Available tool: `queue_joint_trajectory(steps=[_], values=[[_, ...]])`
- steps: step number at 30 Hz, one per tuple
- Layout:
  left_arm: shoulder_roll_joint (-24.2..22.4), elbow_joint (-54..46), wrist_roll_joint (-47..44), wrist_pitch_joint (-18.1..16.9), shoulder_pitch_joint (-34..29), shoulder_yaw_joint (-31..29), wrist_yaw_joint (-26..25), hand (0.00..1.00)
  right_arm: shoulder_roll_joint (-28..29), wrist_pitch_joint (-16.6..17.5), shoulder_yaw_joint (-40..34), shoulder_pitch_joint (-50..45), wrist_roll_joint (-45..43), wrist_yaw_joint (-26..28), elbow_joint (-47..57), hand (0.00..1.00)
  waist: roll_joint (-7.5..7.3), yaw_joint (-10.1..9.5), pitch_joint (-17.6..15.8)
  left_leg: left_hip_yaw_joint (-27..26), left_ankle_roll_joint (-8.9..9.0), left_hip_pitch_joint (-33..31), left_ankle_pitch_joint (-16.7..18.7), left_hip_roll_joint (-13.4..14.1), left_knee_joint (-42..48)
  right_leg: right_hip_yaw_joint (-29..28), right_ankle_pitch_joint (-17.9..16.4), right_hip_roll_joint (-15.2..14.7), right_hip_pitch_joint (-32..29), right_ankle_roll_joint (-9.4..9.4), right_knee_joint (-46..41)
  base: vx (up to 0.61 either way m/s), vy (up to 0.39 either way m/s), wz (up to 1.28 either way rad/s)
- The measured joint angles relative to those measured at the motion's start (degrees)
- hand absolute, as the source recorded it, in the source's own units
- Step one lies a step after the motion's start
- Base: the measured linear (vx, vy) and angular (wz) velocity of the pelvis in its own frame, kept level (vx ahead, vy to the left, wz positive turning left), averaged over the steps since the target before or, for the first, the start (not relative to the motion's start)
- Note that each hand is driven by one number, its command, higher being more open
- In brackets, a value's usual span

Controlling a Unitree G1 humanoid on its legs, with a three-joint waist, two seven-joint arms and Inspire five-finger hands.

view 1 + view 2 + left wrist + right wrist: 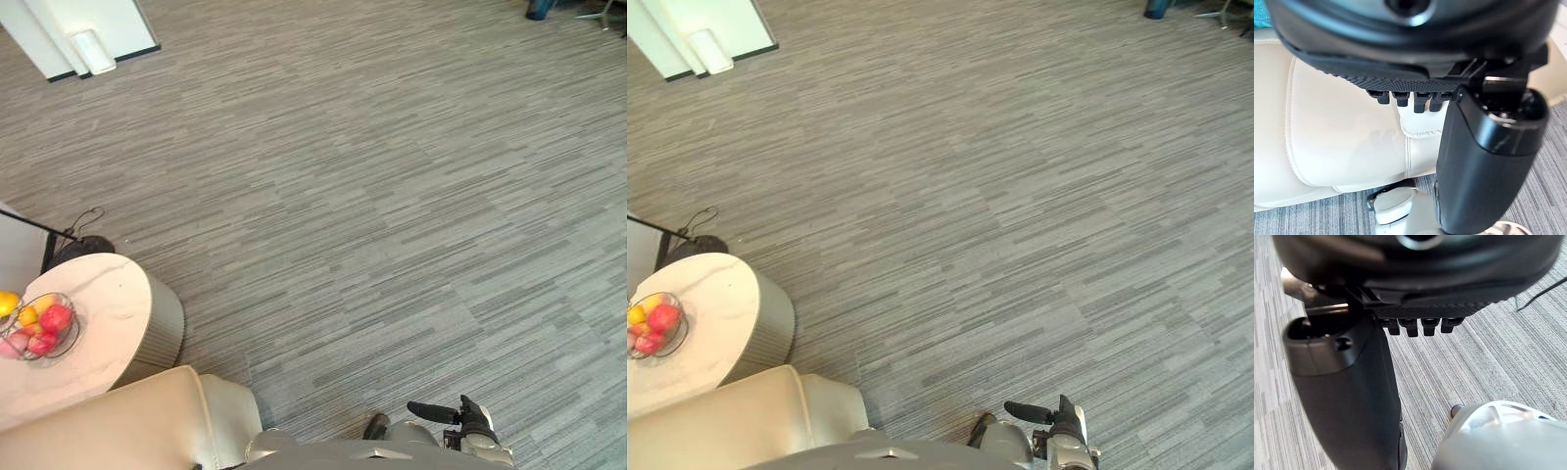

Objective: Pick up cushions and gather them together orderly.

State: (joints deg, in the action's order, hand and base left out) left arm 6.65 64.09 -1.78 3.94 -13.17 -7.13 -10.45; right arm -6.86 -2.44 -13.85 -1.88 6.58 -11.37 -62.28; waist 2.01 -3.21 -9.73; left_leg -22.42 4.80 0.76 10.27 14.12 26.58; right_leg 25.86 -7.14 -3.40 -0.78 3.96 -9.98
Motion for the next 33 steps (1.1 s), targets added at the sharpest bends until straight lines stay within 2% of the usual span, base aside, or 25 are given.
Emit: queue_joint_trajectory(steps=[1, 2, 4, 6, 7, 8, 11, 13, 14, 15, 16, 17, 18, 19, 20, 21, 22, 23, 24, 25, 27, 28, 30, 31, 33], values=[[-0.3, -0.4, 0.0, -0.1, -0.1, 1.1, 0.5, 1.0, 0.0, 0.0, 0.0, 0.0, 0.0, 0.0, -0.1, 1.0, -0.06, -0.03, 0.0, 1.6, -0.05, -0.6, 0.9, -1.3, -0.5, -0.9, 0.1, 0.2, 0.0, 0.08, 0.2, -0.08, 0.013, -0.57], [-0.6, -2.5, 0.3, -0.4, -0.1, 4.0, 2.5, 1.0, -0.1, 0.1, -0.2, -0.1, 0.0, -0.1, -0.9, 1.0, -0.3, -0.12, -0.2, 5.9, -0.39, -1.6, 2.2, -5.5, -4.1, -3.5, 0.3, 0.7, 0.0, 0.29, 0.6, -0.06, 0.015, -0.74], [0.0, -3.6, 0.5, -0.7, -0.1, 5.7, 3.7, 1.0, 0.3, 0.1, -0.2, 0.0, -0.1, -0.1, -1.0, 1.0, -0.57, -0.78, -0.4, 10.2, -0.77, -2.9, 1.9, -9.4, -10.1, -8.4, 0.3, 2.9, -0.3, 0.49, 1.2, -0.05, 0.021, -1.21], [0.0, -4.3, 0.5, -0.8, 0.1, 5.7, 3.7, 1.0, 0.4, 0.3, -0.2, -0.1, -0.1, -0.2, -0.9, 1.0, -0.58, -1.19, -0.4, 12.2, -0.82, -4.1, 1.8, -10.2, -11.7, -10.6, 0.3, 4.1, -0.8, 0.49, 1.5, -0.05, 0.059, -1.21], [0.0, -4.4, 0.5, -1.0, 0.1, 5.6, 3.6, 1.0, 0.4, 0.4, -0.2, -0.5, -0.2, -0.3, -1.0, 1.0, -0.34, -2.05, -0.3, 12.8, -1.45, -3.9, 0.7, -10.1, -11.9, -13.6, 0.5, 5.8, -1.1, 0.31, 2.0, -0.04, 0.135, -1.75], [0.0, -4.2, 0.7, -1.0, 0.2, 5.7, 3.4, 1.0, 0.4, 0.5, -0.2, -0.7, -0.3, -0.4, -0.7, 1.0, 0.5, -2.45, 0.1, 11.5, -1.72, -3.9, 0.7, -9.2, -12.7, -15.4, 1.6, 7.0, -1.2, -0.61, 2.2, -0.01, 0.153, -1.65], [0.9, -3.8, 1.4, -1.0, 0.3, 5.6, 3.3, 1.0, 1.1, 0.3, -1.5, -2.1, -0.4, -0.5, -0.4, 1.0, -0.8, -2.27, -0.1, 9.0, -1.73, -2.6, 0.7, -9.5, -13.0, -16.2, 1.1, 5.8, -2.0, -0.32, -0.7, 0.09, 0.088, -0.78], [0.5, -3.5, 2.4, -1.0, 0.3, 5.7, 3.3, 1.0, 1.5, 0.2, -2.4, -4.4, -0.4, -0.6, -0.3, 1.0, -0.54, -1.93, 0.4, 7.9, -2.17, -1.4, 1.0, -9.6, -13.6, -17.3, -1.4, 5.9, -3.3, -0.83, -2.6, 0.18, 0.035, -0.5], [0.5, -3.2, 2.4, -1.0, 0.3, 5.7, 3.4, 1.0, 1.7, 0.2, -3.0, -4.4, -0.5, -0.6, -0.3, 1.0, -0.7, -1.87, 0.4, 6.9, -2.2, -1.0, 1.0, -9.9, -14.1, -17.3, -3.1, 5.2, -4.7, -1.7, -5.3, 0.25, 0.02, -0.55], [0.7, -2.9, 2.4, -0.9, 0.3, 5.8, 3.4, 1.0, 1.5, 0.2, -3.1, -4.0, -0.5, -0.7, -0.3, 1.0, -0.97, -1.35, 0.2, 4.8, -2.97, 0.7, 0.4, -10.4, -15.3, -15.9, -7.0, 3.1, -7.1, -4.84, -11.7, 0.23, 0.009, -0.48], [0.8, -2.8, 2.4, -0.9, 0.3, 6.1, 3.4, 1.0, 1.3, 0.2, -3.1, -3.8, -0.5, -0.7, -0.4, 1.0, -1.12, -1.14, 0.1, 3.9, -3.03, 1.7, 0.0, -10.5, -15.6, -14.6, -7.7, 2.1, -7.7, -5.73, -14.2, 0.31, 0.015, -0.63], [1.0, -2.1, 2.4, -0.9, 0.1, 6.8, 3.4, 1.0, 1.1, 0.2, -3.0, -3.1, -0.4, -0.6, -0.4, 1.0, -1.1, -1.09, 0.1, 2.1, -3.08, 4.3, 0.1, -10.4, -16.7, -9.4, -7.6, -0.2, -9.3, -6.64, -20.2, 0.28, 0.014, -0.54], [1.3, -1.6, 2.5, -0.8, 0.1, 7.6, 3.3, 1.0, 0.1, 0.3, -2.9, -2.4, 0.0, -0.7, -0.3, 1.0, -0.58, -0.31, -0.2, 1.3, -3.09, 6.6, 0.1, -9.6, -17.9, -3.4, -8.5, -2.5, -10.3, -5.9, -25.7, 0.27, 0.021, -0.5], [1.9, -1.5, 2.5, -0.8, 0.1, 8.6, 3.3, 1.0, -0.4, 0.3, -2.8, -2.3, 0.1, -0.7, -0.3, 1.0, -0.36, 0.45, -0.5, 1.0, -3.08, 7.8, 0.1, -9.4, -18.6, 0.3, -9.8, -4.5, -10.5, -3.96, -26.6, 0.25, -0.009, -0.34], [2.7, -1.3, 2.7, -0.6, 0.1, 9.0, 3.3, 1.0, -0.7, 0.3, -2.9, -1.9, 0.1, -0.7, -0.3, 1.0, -1.09, 0.77, -0.9, -0.1, -2.71, 9.7, 0.2, -9.4, -19.9, 3.7, -9.9, -8.1, -12.0, -3.73, -26.0, 0.31, -0.057, -0.19], [2.7, -1.3, 2.7, -0.6, 0.1, 9.0, 3.3, 1.0, -0.7, 0.3, -2.9, -1.9, 0.0, -0.7, -0.3, 1.0, -1.1, 0.77, -0.9, -0.1, -2.66, 9.8, 0.2, -9.4, -19.9, 3.7, -9.9, -8.1, -12.0, -3.75, -25.9, 0.31, -0.099, -0.46], [3.4, -1.1, 3.3, -0.2, 0.1, 9.1, 3.3, 1.0, -1.0, 0.5, -3.1, -1.5, 0.0, -0.7, -0.2, 1.0, -1.11, 0.98, -1.4, -2.0, 0.53, 12.2, 0.8, -7.8, -22.0, 5.0, -5.9, -9.2, -14.4, -4.2, -22.2, 0.23, -0.131, -0.42], [3.5, -0.8, 3.5, -0.2, 0.1, 9.1, 3.3, 1.0, -0.9, 0.5, -3.0, -1.5, 0.0, -0.7, -0.2, 1.0, -1.26, 1.0, -1.3, -2.5, 0.97, 12.8, 0.7, -7.2, -22.4, 5.7, -5.6, -8.5, -14.3, -3.25, -22.0, 0.27, -0.191, -0.66], [4.1, -0.5, 3.8, -0.2, 0.8, 9.5, 3.4, 1.0, -0.4, 0.6, -2.9, -1.0, 0.0, -0.5, -0.2, 1.0, -0.91, 0.95, -1.4, -4.2, 2.34, 13.1, -0.2, -6.3, -23.0, 5.6, -5.3, -6.0, -13.5, -1.26, -20.0, 0.32, -0.267, -0.52], [3.8, 0.0, 4.7, -0.2, 1.4, 11.0, 3.5, 1.0, -0.5, 0.7, -3.0, -0.7, 0.0, -0.4, 0.1, 1.0, 0.16, 1.04, -1.9, -4.8, 2.38, 13.5, -1.3, -5.4, -23.8, 5.2, -5.2, -4.1, -13.4, -0.54, -18.8, 0.35, -0.324, -0.49], [3.2, 0.4, 4.8, -0.2, 1.5, 11.0, 3.3, 1.0, -0.5, 0.6, -3.6, -0.4, -0.1, -0.4, 0.1, 1.0, 1.02, 1.69, -2.0, -4.9, 3.46, 13.7, -2.6, -4.6, -23.0, 5.0, -6.3, -2.9, -12.7, 1.26, -17.8, 0.24, -0.256, -0.22], [3.0, 0.5, 4.8, -0.2, 1.5, 11.0, 3.3, 1.0, -0.5, 0.5, -3.9, -0.4, 0.0, -0.3, 0.1, 1.0, 1.43, 1.76, -2.0, -4.8, 3.51, 13.6, -2.6, -4.0, -21.8, 5.0, -6.3, -2.2, -12.0, 1.28, -17.0, 0.23, -0.241, -0.06], [3.1, 0.4, 4.9, -0.4, 2.2, 9.9, 3.3, 1.0, 0.0, 0.5, -4.0, -0.7, -0.1, -0.1, -1.2, 1.0, 1.75, 2.03, -2.0, -3.4, 2.93, 7.6, -2.1, 0.8, -3.4, 4.9, -6.1, 0.3, -6.5, 1.3, -10.1, 0.22, -0.272, 0.02], [3.2, 0.1, 4.9, -0.8, 2.4, 8.4, 3.5, 1.0, -0.2, 0.5, -3.9, -1.0, -0.1, -0.1, -1.4, 1.0, 2.22, 1.92, -2.3, -2.1, 1.02, 3.6, -2.1, 3.8, 7.8, 4.9, -5.5, 1.8, -3.8, 1.0, -7.3, 0.13, -0.192, -0.06], [2.5, -1.1, 5.3, -1.5, 2.4, 6.7, 3.5, 1.0, -1.0, 0.5, -3.3, -1.2, -0.2, 0.1, -1.9, 1.0, 3.38, 1.69, -2.4, -0.2, -1.59, -3.4, 0.1, 7.9, 26.9, 3.8, -5.1, 4.3, 1.3, 0.56, -3.1, 0.2, -0.131, -0.31]])
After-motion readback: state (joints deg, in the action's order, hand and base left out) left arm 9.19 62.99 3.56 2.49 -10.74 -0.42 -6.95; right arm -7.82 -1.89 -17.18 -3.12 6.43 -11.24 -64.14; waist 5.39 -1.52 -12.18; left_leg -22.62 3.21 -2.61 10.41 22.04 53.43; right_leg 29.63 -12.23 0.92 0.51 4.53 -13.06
